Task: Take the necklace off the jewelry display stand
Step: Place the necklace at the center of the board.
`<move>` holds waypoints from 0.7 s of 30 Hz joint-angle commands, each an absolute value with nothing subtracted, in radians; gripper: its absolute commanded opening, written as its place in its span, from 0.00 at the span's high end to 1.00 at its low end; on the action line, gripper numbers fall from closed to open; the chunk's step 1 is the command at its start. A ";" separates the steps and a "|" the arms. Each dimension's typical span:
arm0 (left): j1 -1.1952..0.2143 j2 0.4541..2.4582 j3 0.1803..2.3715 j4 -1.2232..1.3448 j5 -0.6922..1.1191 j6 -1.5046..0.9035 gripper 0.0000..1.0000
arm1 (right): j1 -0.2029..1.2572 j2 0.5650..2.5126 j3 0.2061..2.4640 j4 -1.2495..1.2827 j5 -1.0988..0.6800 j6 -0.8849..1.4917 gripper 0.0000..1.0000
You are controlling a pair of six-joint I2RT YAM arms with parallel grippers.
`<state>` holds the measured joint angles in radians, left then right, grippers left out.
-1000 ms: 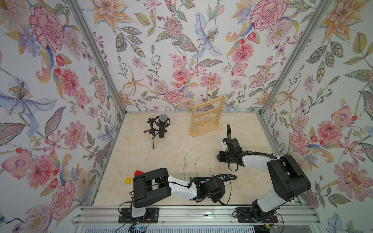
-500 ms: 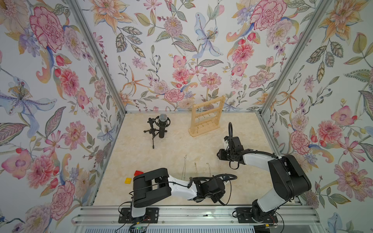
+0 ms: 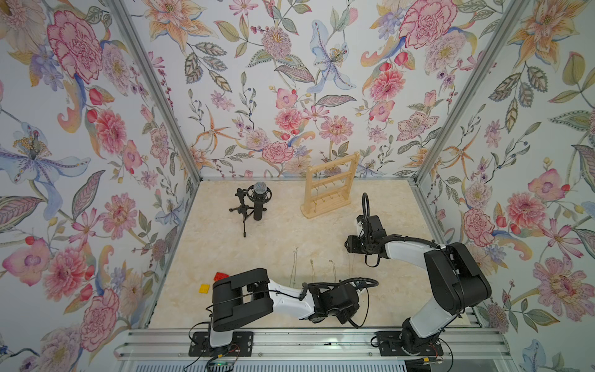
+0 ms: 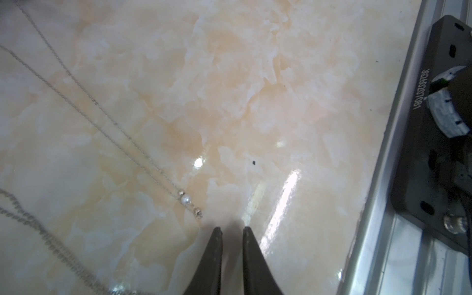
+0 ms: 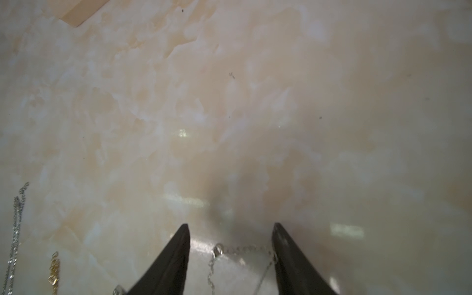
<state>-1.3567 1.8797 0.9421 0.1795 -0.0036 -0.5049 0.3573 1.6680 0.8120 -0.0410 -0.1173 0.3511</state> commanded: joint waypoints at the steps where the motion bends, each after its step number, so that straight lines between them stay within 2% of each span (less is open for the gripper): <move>1: -1.351 1.904 0.934 0.109 0.020 -0.517 0.82 | 0.350 1.698 0.840 -0.067 -0.088 0.332 0.42; 8: -1.350 1.904 0.934 0.110 0.021 -0.518 0.82 | 0.351 1.727 0.866 -0.072 -0.061 0.323 0.34; 10: -1.351 1.904 0.934 0.110 0.021 -0.517 0.82 | 0.351 1.732 0.872 -0.073 -0.047 0.322 0.27; 21: -1.351 1.903 0.934 0.112 0.023 -0.518 0.83 | 0.351 1.783 0.921 -0.084 -0.026 0.307 0.23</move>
